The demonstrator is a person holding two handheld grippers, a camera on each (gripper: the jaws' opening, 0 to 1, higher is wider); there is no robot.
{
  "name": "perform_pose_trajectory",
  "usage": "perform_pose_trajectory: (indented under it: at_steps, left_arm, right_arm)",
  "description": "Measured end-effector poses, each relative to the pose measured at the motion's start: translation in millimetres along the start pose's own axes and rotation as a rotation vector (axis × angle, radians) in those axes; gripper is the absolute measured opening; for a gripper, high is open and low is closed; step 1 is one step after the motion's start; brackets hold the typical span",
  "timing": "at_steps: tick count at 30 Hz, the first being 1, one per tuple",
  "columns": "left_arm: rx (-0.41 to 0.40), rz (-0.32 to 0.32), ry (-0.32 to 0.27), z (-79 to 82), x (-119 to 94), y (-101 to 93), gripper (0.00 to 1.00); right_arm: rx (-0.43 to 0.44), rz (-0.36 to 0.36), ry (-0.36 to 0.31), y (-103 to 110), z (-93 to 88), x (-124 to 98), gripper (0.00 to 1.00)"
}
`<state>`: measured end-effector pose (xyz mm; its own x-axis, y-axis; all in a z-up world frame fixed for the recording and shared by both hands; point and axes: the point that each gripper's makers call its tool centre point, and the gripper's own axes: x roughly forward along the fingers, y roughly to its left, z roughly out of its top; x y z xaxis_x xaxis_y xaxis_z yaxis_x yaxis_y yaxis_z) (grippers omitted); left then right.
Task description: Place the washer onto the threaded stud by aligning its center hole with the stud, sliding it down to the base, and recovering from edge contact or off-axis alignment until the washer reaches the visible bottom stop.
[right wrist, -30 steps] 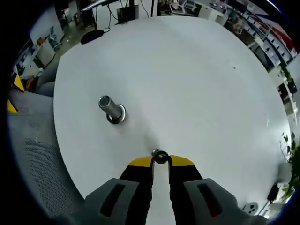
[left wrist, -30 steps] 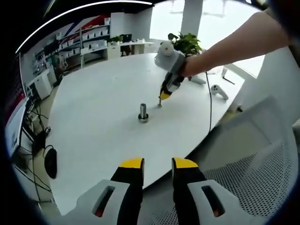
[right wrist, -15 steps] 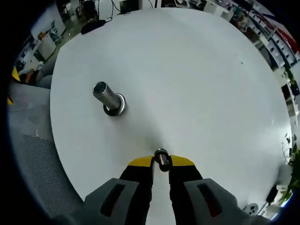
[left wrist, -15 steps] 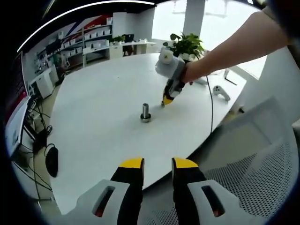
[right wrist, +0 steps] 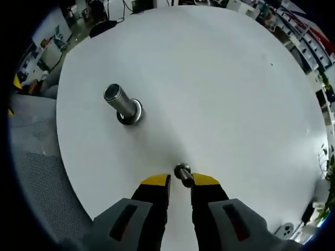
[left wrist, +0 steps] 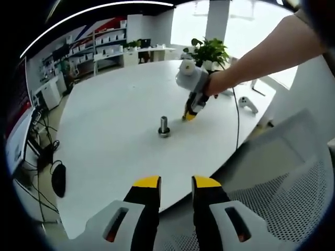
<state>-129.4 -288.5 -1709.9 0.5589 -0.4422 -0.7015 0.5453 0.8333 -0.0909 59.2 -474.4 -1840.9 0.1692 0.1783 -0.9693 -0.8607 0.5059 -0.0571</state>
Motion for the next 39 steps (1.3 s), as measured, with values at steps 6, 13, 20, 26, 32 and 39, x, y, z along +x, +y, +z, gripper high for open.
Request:
perform_pose_trajectory:
  at_steps: [6, 13, 20, 26, 32, 39]
  left_arm:
    - [-0.007, -0.005, -0.001, -0.2, -0.1, -0.7, 0.21]
    - [-0.008, -0.012, -0.010, 1.0, -1.0, -2.5, 0.21]
    - [-0.002, -0.022, -0.031, 4.5, -2.2, -4.3, 0.21]
    - [0.001, -0.042, -0.040, 4.9, -2.6, -8.6, 0.21]
    - [0.004, -0.053, -0.062, 9.9, -4.0, -10.6, 0.21]
    - [-0.004, -0.055, -0.079, 11.8, -6.0, -10.9, 0.22]
  right_arm:
    - [-0.018, -0.002, -0.013, 7.9, -7.1, -10.8, 0.21]
    - [0.016, -0.025, -0.085, 14.7, -14.8, -34.9, 0.23]
    - [0.095, -0.062, -0.207, 30.7, -30.9, -65.9, 0.23]
    - [0.134, -0.080, -0.271, 50.5, -53.4, -94.3, 0.27]
    - [0.183, -0.135, -0.365, 53.0, -63.8, -133.5, 0.30]
    - [0.258, -0.196, -0.471, 54.3, -73.8, -173.5, 0.33]
